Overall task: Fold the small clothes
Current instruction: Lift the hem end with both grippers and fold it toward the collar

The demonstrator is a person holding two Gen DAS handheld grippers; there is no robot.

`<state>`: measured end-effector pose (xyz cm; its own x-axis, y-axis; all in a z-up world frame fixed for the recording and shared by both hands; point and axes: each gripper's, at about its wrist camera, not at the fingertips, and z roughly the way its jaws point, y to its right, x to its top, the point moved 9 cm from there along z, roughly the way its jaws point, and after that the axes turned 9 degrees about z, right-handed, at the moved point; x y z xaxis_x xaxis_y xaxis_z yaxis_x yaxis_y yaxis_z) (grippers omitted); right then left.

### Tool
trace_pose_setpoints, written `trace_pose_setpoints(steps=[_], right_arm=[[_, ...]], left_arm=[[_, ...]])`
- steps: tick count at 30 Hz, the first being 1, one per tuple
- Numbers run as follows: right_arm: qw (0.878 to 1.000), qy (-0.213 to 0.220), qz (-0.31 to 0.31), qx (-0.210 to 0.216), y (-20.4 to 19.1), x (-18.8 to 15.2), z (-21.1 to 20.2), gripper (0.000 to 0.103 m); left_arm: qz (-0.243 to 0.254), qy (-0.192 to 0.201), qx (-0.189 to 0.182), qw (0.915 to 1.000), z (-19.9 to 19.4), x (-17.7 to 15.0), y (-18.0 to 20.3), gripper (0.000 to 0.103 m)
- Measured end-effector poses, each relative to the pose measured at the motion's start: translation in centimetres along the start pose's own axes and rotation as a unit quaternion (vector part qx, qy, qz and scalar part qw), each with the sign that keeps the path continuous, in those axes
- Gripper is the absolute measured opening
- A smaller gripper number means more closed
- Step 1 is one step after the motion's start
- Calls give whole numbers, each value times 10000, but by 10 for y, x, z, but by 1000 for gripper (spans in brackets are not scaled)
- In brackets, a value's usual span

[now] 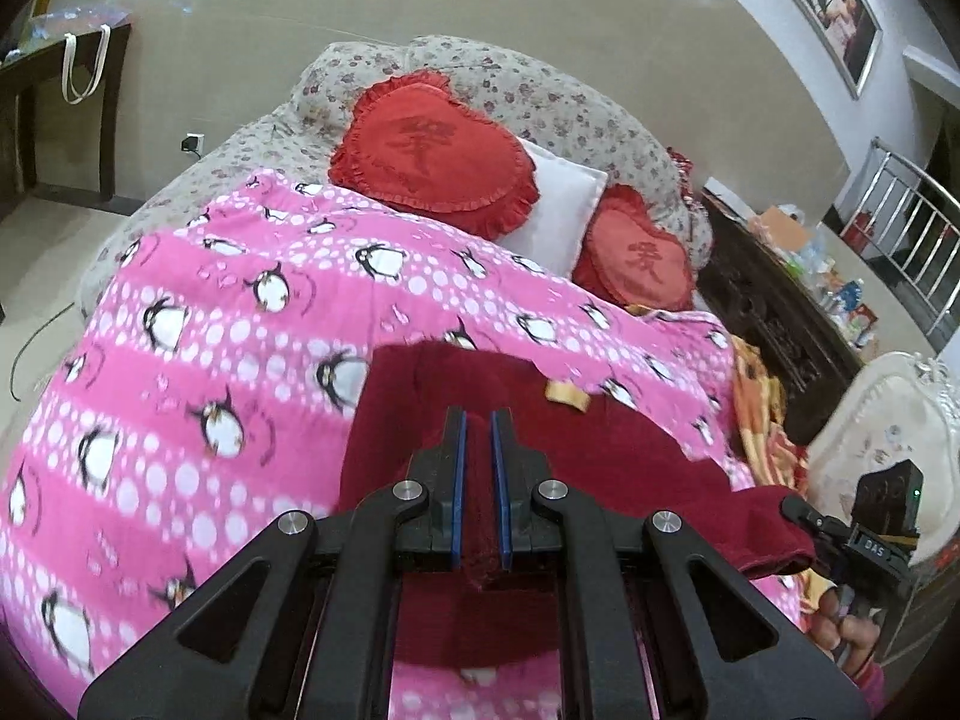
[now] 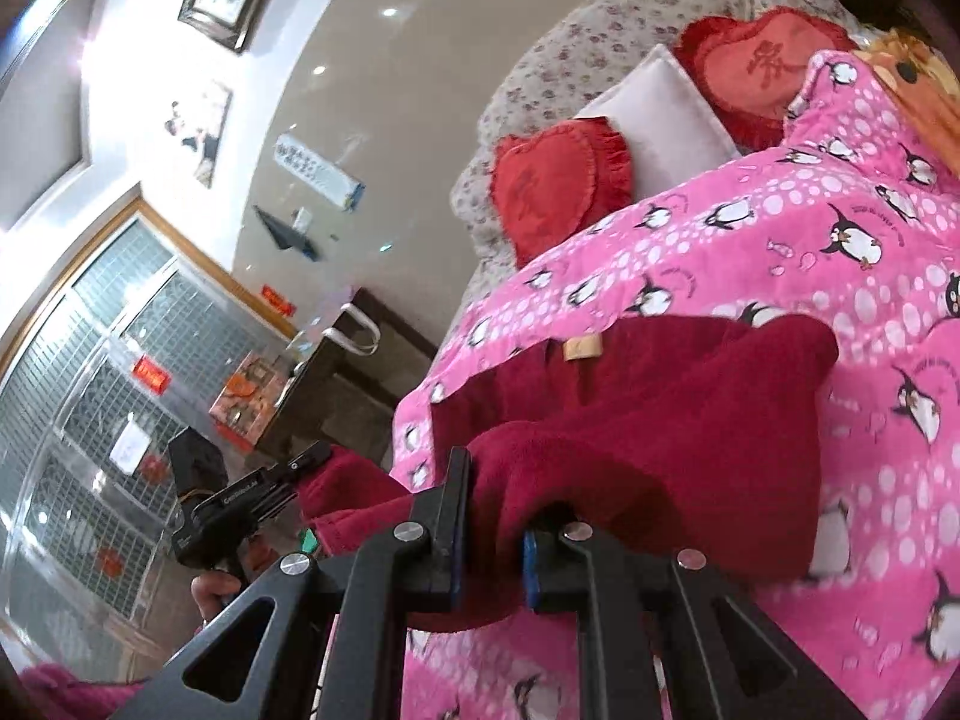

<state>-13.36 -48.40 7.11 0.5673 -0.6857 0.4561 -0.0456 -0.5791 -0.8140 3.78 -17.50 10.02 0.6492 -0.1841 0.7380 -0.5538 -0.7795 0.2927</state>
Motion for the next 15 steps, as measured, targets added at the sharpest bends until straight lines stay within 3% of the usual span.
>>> trace_pose_setpoints(steps=[7, 15], right_arm=[[9989, -29, 373, -291, 36, 38, 33, 13], [9894, -506, 1206, -627, 89, 66, 77, 17]], left_arm=[[100, -305, 296, 9990, 66, 16, -13, 7], [-236, -439, 679, 9964, 113, 31, -53, 7]])
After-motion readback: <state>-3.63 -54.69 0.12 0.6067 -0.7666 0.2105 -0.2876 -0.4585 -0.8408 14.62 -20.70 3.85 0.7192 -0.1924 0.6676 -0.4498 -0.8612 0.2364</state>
